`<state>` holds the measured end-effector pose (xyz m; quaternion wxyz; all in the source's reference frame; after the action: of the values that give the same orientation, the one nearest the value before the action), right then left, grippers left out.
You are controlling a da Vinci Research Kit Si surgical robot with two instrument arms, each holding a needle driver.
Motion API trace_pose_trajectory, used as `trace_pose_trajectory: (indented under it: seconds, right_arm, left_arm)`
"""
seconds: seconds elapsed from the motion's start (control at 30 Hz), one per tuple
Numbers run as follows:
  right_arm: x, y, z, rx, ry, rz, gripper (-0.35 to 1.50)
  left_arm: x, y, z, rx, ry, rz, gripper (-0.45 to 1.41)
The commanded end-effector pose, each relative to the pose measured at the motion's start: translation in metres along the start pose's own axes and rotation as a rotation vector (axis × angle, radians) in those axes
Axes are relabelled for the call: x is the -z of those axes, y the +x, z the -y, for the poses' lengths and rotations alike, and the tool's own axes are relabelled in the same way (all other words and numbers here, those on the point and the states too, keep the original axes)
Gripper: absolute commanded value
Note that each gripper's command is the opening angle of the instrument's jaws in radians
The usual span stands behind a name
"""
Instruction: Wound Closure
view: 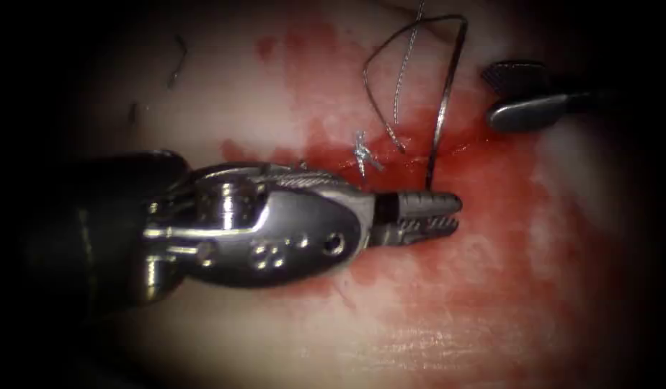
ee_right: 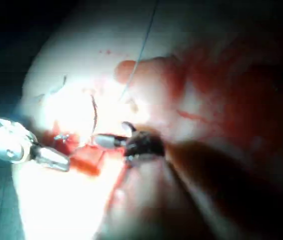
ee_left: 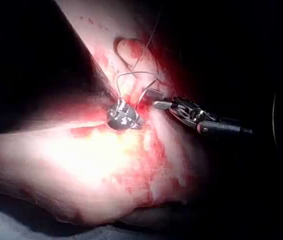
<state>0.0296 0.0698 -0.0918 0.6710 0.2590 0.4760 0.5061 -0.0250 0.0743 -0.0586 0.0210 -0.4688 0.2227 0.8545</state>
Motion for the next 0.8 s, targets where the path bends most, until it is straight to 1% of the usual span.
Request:
trace_pose_trajectory:
  seconds: [0.03,0.13,0.27,0.37,0.57,0.6,0.7,0.77,0.8]
  right_arm:
    - [-0.0014,0.0001,0.0005,-0.008,0.003,-0.006,1.1]
    - [-0.002,0.0,0.001,-0.022,0.008,-0.006,1.1]
    - [-0.0027,-0.0002,0.0014,-0.036,0.014,-0.006,1.03]
    - [-0.0034,-0.0003,0.0018,-0.044,0.017,-0.007,0.93]
    - [-0.0041,-0.0001,0.0019,-0.046,0.011,-0.015,0.93]
    - [-0.0043,-0.0001,0.0019,-0.047,0.01,-0.016,0.96]
    - [-0.0043,-0.0001,0.0021,-0.047,0.01,-0.016,0.96]
    - [-0.0043,-0.0002,0.0022,-0.047,0.011,-0.016,0.83]
    - [-0.0043,-0.0002,0.0022,-0.047,0.014,-0.014,0.71]
  left_arm:
    - [-0.0008,-0.0001,0.0001,-0.008,0.003,0.001,-0.35]
    - [-0.0009,-0.0004,0.0,-0.032,0.007,0.013,-0.35]
    - [-0.0009,-0.0006,0.0001,-0.042,0.01,0.021,-0.35]
    - [-0.0008,-0.0005,0.0001,-0.054,0.011,0.026,-0.35]
    - [-0.0007,-0.0003,0.0,-0.059,0.012,0.03,-0.35]
    - [-0.0007,-0.0001,-0.0001,-0.058,0.014,0.027,-0.35]
    - [-0.0007,-0.0002,-0.0001,-0.058,0.015,0.028,-0.35]
    - [-0.0007,-0.0002,-0.0001,-0.064,0.015,0.029,-0.35]
    - [-0.0007,-0.0002,-0.0001,-0.064,0.015,0.029,-0.35]
